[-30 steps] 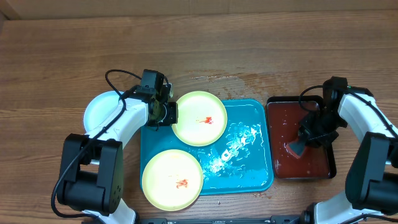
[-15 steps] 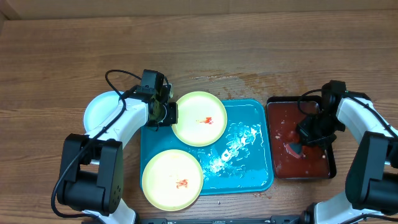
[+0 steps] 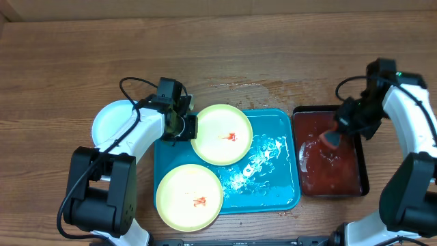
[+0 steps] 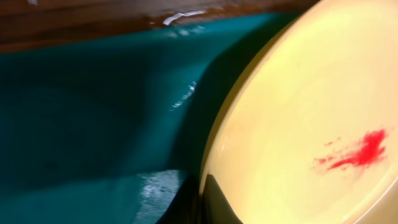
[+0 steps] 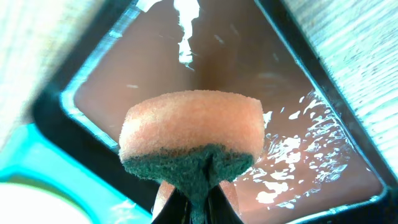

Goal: Clean dirty plates on tray and stack at the side
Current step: 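Scrub the upper yellow plate with the sponge in the right gripper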

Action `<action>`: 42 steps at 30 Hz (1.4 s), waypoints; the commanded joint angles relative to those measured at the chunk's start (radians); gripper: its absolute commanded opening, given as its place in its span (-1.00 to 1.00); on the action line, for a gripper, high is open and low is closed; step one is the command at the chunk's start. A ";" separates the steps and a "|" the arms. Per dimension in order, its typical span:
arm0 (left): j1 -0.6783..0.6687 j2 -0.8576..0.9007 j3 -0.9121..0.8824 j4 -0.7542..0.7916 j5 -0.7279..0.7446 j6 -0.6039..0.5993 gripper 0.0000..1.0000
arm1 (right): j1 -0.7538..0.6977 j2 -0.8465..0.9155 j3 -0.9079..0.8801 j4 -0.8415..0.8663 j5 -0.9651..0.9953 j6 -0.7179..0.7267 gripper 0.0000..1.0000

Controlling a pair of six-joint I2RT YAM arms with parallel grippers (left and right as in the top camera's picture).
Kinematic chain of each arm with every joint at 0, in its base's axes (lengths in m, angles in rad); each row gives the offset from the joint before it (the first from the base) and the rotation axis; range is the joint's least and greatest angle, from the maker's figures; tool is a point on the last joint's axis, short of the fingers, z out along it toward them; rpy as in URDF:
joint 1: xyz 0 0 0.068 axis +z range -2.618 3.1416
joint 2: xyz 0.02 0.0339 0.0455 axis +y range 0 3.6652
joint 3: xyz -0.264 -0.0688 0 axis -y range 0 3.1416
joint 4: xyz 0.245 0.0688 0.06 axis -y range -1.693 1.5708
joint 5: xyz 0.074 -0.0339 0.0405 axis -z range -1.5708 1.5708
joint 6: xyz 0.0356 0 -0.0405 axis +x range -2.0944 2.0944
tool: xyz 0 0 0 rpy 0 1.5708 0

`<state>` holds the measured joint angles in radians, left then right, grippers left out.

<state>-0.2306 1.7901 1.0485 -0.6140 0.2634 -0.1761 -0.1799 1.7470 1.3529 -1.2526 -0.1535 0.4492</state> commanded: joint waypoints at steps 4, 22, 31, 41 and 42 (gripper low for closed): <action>-0.061 0.022 0.000 -0.013 0.078 0.110 -0.92 | 0.019 -0.038 0.055 -0.057 0.003 -0.058 -0.92; -0.124 0.022 0.000 0.013 0.074 0.085 -0.92 | 0.386 -0.060 0.017 0.037 -0.099 -0.225 -0.92; -0.124 0.114 0.000 0.036 0.197 0.056 -0.92 | 0.501 -0.058 0.014 0.150 -0.303 -0.085 -0.92; -0.124 0.204 0.015 0.087 0.311 0.023 -0.92 | 0.573 0.006 -0.111 0.285 -0.297 -0.025 -0.92; -0.123 0.203 0.018 0.087 0.311 0.018 -0.92 | 0.572 0.020 -0.130 0.294 -0.290 -0.017 -0.92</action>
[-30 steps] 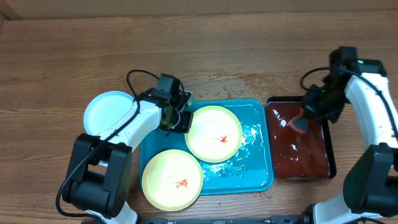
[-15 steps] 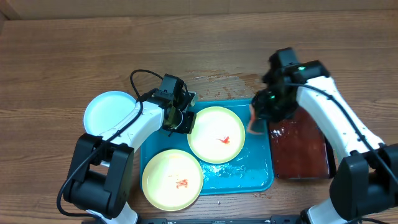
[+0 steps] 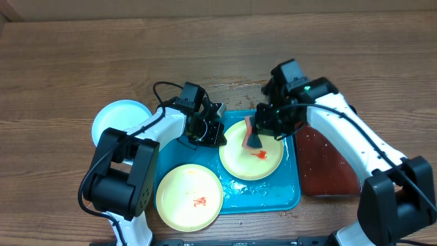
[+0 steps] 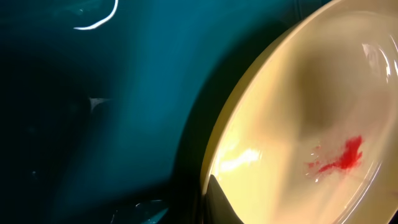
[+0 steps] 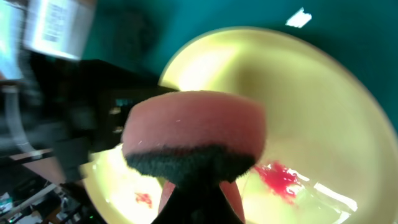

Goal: Clean dirty plates on tray and stack at the side
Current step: 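Scrub the upper yellow plate with the sponge in the right gripper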

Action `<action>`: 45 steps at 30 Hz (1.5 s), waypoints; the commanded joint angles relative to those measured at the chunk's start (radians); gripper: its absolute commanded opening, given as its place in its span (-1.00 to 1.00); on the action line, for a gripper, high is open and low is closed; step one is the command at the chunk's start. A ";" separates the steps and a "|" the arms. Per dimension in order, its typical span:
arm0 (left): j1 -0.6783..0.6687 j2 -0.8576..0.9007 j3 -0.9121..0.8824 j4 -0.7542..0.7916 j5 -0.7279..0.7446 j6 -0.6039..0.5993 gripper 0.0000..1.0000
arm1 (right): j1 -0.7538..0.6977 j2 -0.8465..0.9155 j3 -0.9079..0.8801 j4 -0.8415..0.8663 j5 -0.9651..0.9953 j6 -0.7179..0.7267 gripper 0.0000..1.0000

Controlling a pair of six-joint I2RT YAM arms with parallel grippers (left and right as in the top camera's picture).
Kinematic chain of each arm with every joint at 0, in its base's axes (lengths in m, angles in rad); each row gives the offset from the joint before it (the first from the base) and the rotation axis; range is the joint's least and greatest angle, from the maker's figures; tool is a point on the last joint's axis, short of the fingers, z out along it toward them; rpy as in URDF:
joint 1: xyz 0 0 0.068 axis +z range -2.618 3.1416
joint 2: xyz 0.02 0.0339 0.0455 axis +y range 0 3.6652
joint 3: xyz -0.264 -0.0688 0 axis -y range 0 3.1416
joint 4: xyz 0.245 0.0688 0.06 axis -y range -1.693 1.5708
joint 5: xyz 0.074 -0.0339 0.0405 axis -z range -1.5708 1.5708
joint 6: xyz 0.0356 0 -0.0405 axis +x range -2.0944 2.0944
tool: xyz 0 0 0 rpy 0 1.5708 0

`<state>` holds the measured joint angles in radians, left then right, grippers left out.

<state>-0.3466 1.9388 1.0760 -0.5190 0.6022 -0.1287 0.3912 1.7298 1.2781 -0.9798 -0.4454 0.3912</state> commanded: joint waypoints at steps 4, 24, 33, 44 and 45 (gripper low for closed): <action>-0.007 0.055 0.000 -0.029 -0.029 -0.029 -0.92 | -0.002 0.082 -0.102 0.011 0.057 0.048 -0.92; -0.014 0.054 0.243 -0.274 -0.178 -0.069 -0.92 | 0.034 0.087 -0.102 0.089 0.187 -0.235 -0.92; -0.074 0.054 0.300 -0.323 -0.201 -0.071 -0.92 | 0.190 0.115 -0.102 0.153 0.066 -0.292 -0.92; -0.126 0.054 0.299 -0.358 -0.240 -0.097 -0.92 | 0.132 0.204 -0.102 0.267 0.067 0.004 -0.93; -0.126 0.054 0.299 -0.360 -0.240 -0.097 -0.92 | 0.105 0.204 -0.101 0.275 0.081 0.031 -0.92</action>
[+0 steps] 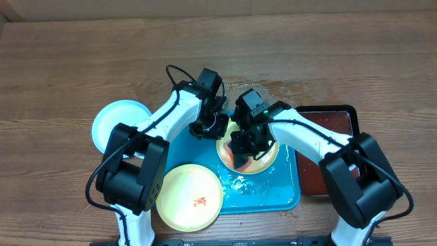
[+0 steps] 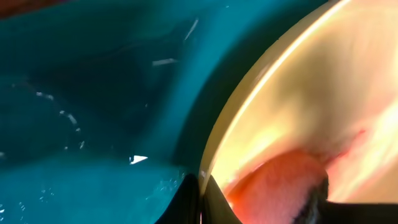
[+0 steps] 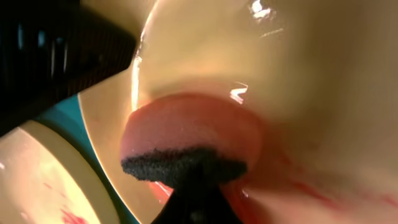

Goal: Clean dirty plates on tray and stack at the side
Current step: 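Scrub the upper yellow plate with the sponge in the right gripper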

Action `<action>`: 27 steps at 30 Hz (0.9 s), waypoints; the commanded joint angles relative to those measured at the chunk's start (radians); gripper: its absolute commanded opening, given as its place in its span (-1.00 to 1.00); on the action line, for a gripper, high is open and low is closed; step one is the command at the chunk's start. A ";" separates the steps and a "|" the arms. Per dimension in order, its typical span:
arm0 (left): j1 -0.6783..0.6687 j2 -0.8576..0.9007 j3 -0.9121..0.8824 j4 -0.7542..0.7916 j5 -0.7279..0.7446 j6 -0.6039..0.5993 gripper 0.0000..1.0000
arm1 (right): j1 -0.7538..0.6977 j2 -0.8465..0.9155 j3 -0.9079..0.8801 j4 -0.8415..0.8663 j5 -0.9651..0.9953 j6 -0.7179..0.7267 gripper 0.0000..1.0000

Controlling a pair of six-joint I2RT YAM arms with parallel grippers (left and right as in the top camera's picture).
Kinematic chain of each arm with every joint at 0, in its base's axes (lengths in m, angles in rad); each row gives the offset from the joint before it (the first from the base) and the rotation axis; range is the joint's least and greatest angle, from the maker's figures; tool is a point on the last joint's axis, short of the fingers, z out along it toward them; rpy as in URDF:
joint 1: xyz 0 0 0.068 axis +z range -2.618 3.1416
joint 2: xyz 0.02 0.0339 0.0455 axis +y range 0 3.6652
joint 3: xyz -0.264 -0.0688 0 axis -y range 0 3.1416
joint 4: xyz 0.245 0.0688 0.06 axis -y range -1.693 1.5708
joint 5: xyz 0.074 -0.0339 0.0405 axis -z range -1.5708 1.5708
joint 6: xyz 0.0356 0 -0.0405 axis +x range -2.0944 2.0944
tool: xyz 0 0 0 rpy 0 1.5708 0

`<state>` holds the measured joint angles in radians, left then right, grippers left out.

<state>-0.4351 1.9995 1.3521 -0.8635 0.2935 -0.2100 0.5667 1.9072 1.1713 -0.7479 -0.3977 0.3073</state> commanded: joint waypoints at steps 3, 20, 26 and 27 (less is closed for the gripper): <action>-0.037 -0.006 0.023 -0.015 0.069 -0.015 -0.91 | -0.172 0.027 0.007 0.063 0.092 0.183 -0.92; -0.036 -0.006 0.023 0.000 0.036 -0.038 -0.92 | -0.254 0.027 0.007 -0.267 0.159 -0.076 -0.92; -0.036 -0.006 0.023 0.001 0.036 -0.041 -0.91 | -0.181 0.027 0.007 -0.298 -0.006 -0.203 -0.92; -0.036 -0.006 0.023 0.001 0.037 -0.041 -0.92 | -0.169 0.027 0.007 -0.294 -0.043 -0.211 -0.92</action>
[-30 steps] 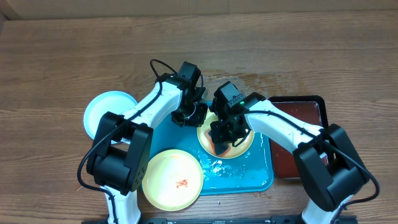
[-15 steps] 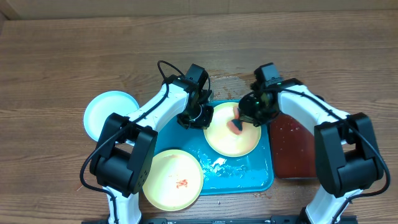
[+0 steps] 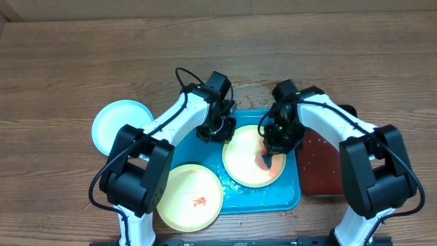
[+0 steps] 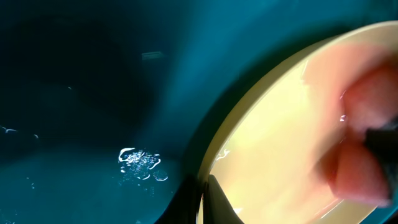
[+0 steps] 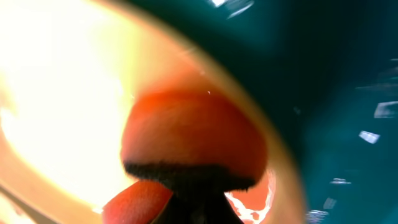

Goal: Clean dirty plates on tray and stack at the side
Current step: 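Scrub the upper yellow plate with the sponge in the right gripper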

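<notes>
A yellow plate [image 3: 247,162] lies on the teal tray [image 3: 290,195], with my left gripper [image 3: 220,131] shut on its upper-left rim. In the left wrist view the fingers [image 4: 201,198] pinch that rim, beside the plate's wet face [image 4: 280,143]. My right gripper [image 3: 268,158] is shut on an orange sponge with a dark scouring side [image 5: 193,134], pressed on the plate's lower right near the rim [image 5: 62,93]. A pinkish smear surrounds the sponge [image 3: 265,162]. A second yellow plate [image 3: 190,196] with a red stain overhangs the tray's front-left corner.
A pale blue plate [image 3: 115,123] lies on the wooden table left of the tray. A dark basin of reddish water [image 3: 321,167] stands right of the tray, partly under my right arm. Water droplets lie on the tray floor [image 4: 81,93].
The sponge has gone from the plate's left part to its lower right edge. My left gripper and the plate sit slightly further right. The red stain in the plate's middle is gone.
First my right gripper held the sponge over the basin while the left held the stained plate at the tray's back left. Then the plate was at the tray's middle with the sponge above it. Then the sponge pressed on its left, and now on its right.
</notes>
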Action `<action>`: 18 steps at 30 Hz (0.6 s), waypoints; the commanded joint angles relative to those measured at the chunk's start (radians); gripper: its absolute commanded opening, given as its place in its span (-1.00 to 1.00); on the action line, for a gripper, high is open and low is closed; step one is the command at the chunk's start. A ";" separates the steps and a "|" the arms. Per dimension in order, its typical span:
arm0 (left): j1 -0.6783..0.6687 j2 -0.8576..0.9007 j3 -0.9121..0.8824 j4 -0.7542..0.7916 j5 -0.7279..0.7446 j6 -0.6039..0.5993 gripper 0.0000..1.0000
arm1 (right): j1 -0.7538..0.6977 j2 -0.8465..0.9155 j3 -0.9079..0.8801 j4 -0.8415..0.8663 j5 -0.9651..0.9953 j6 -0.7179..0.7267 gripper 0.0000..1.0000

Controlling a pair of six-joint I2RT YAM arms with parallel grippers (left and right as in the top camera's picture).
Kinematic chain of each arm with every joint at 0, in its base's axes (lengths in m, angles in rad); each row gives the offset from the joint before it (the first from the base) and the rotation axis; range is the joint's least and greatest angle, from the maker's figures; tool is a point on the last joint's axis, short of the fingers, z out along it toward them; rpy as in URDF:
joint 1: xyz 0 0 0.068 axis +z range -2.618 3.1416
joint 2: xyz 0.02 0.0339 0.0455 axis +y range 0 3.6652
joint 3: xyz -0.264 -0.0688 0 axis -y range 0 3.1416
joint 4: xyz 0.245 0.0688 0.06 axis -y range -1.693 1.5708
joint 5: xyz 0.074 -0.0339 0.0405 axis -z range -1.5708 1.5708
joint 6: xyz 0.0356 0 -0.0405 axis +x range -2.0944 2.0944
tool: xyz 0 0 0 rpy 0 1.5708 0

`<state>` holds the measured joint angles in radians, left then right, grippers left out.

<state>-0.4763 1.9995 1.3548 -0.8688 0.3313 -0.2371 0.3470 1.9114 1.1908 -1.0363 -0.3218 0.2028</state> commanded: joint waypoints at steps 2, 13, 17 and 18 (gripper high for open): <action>0.005 -0.006 0.021 0.008 -0.001 -0.014 -0.91 | 0.075 0.023 -0.012 0.014 -0.179 -0.107 -0.92; 0.005 -0.006 0.021 0.008 0.002 -0.014 -0.91 | 0.093 0.023 -0.012 0.297 -0.254 0.193 -0.92; 0.005 -0.006 0.021 0.004 0.002 -0.019 -0.92 | 0.058 0.023 -0.012 0.316 -0.114 0.277 -0.92; 0.005 -0.006 0.021 0.003 0.001 -0.022 -0.92 | 0.046 0.023 -0.012 0.306 -0.082 0.290 -0.92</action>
<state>-0.4759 1.9995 1.3548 -0.8650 0.3286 -0.2375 0.4290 1.9274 1.1812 -0.7265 -0.5209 0.3912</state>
